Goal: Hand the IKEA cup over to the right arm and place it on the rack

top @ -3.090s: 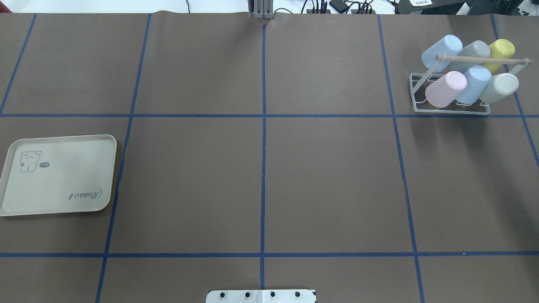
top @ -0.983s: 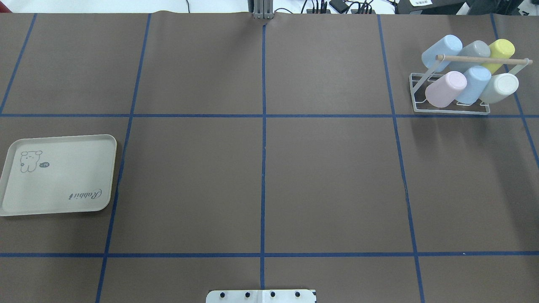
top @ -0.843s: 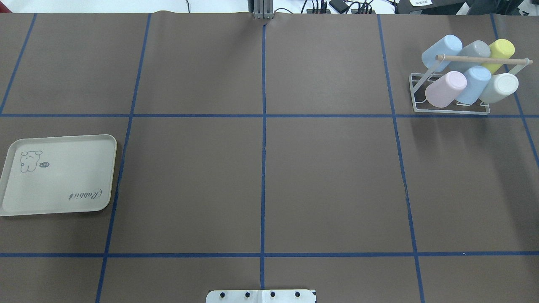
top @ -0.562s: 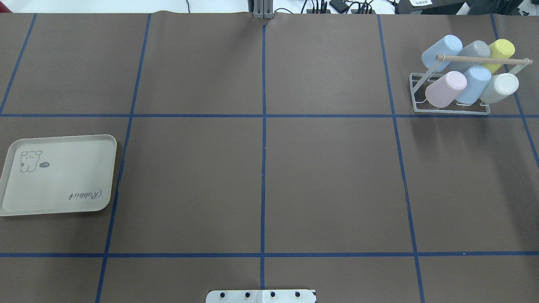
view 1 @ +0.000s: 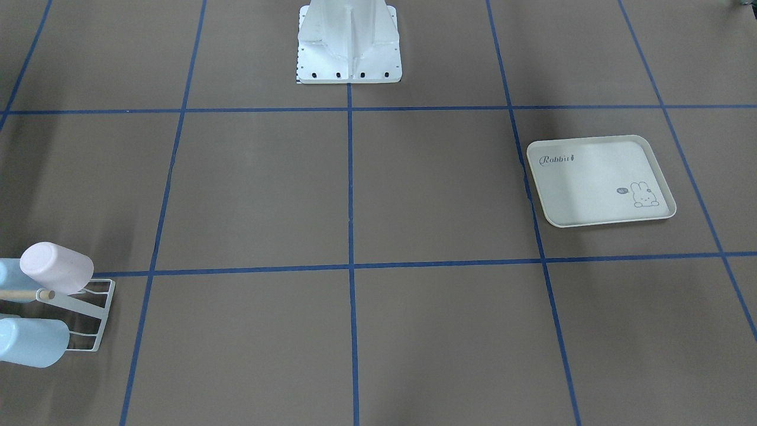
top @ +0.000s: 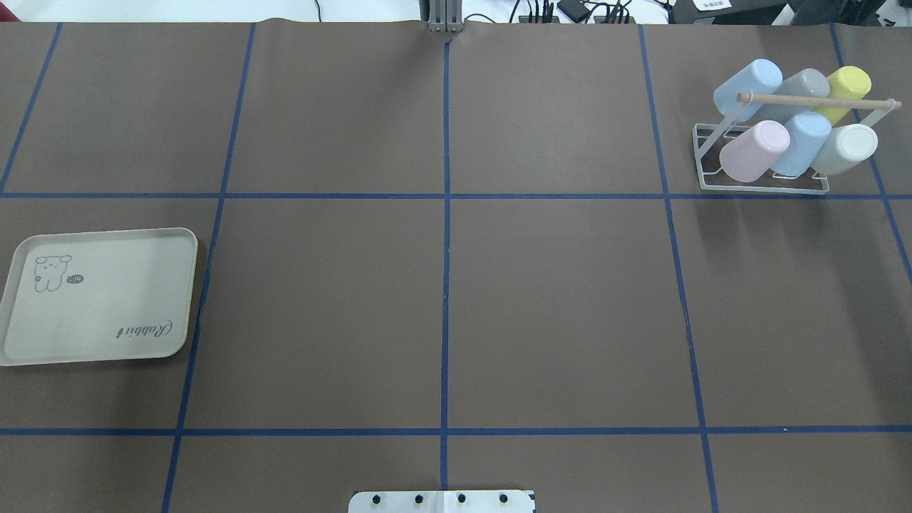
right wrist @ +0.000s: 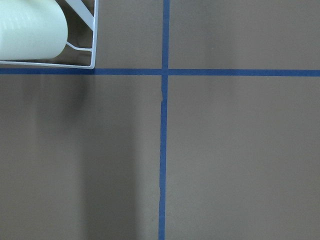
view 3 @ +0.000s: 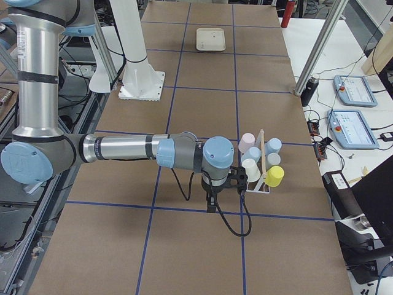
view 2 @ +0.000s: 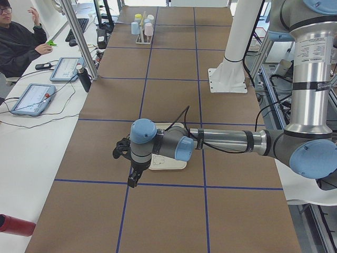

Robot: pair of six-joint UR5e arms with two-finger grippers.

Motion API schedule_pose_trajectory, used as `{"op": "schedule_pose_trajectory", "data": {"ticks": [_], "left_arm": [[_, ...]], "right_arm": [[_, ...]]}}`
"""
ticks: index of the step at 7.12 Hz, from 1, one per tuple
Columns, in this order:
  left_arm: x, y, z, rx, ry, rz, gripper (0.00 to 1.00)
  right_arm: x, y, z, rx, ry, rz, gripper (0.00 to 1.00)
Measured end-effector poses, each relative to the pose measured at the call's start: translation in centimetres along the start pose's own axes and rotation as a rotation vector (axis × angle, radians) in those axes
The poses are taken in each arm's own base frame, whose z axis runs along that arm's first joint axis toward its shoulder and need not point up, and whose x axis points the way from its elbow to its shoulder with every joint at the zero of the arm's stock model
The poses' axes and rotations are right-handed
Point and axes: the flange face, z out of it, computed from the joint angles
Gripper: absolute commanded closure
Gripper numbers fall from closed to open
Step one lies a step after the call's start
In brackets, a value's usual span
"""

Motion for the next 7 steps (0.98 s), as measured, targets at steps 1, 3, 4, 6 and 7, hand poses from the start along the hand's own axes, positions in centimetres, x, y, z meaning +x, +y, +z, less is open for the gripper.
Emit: {"op": "schedule_pose_trajectory", "data": {"ticks": [1,3,4,6,7], "left_arm": [[0.3,-0.3,-0.2,0.007,0.008,-0.016,0.00],[0.5,-0.9,-0.6,0.015,0.008,-0.020,0.00],[0.5,-1.0,-0.6,0.017,0.006,-0.020,0.00],[0.5,-1.1,-0.7,0.019,0.005,-0.020,0.00],[0.5,-1.1,-0.7,0.019,0.004,-0.019,0.00]], "right_arm": [[0.2,0.0,0.1,-0.003,0.010,0.003,0.00],[1.0,-0.3,0.8,0.005,0.016,-0.004,0.00],[1.4,-0.6,1.1,0.008,0.017,-0.006,0.00],[1.4,-0.8,1.2,0.014,0.010,-0.003,0.00],[0.9,-0.9,0.8,0.023,0.002,0.010,0.00]]}}
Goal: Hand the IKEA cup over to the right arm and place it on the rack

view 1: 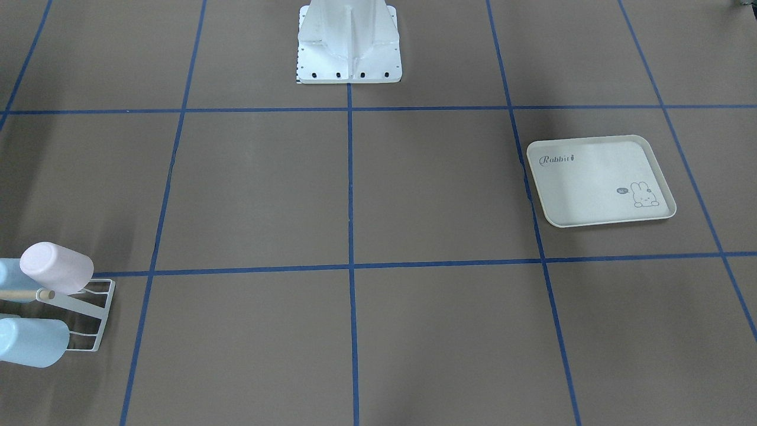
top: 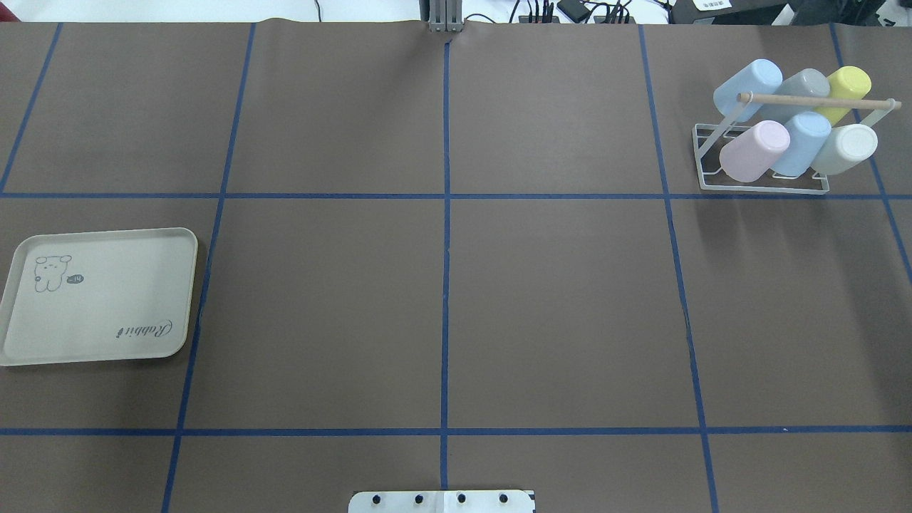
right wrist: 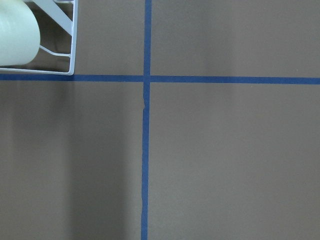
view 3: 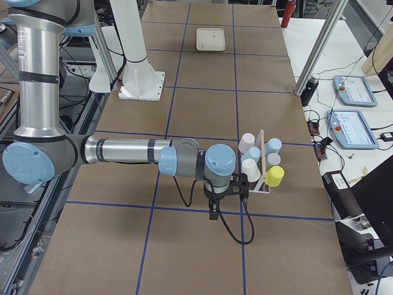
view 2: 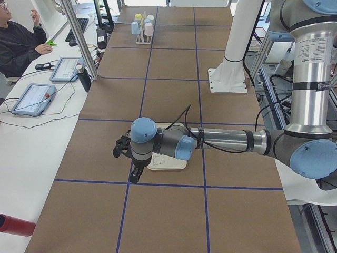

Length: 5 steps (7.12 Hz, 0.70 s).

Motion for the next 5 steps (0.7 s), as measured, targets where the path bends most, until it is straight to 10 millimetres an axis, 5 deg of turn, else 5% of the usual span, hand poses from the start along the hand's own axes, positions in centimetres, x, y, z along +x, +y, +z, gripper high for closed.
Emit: {"op": "schedule_pose_trajectory", "data": {"ticks": [5], "left_arm": [[0.00,-0.02,-0.01,0.001,-0.001,0.001,0.00]], "right_arm": [[-1.04,0.08,-0.87,0.018,-0.018,0.068,0.00]]}}
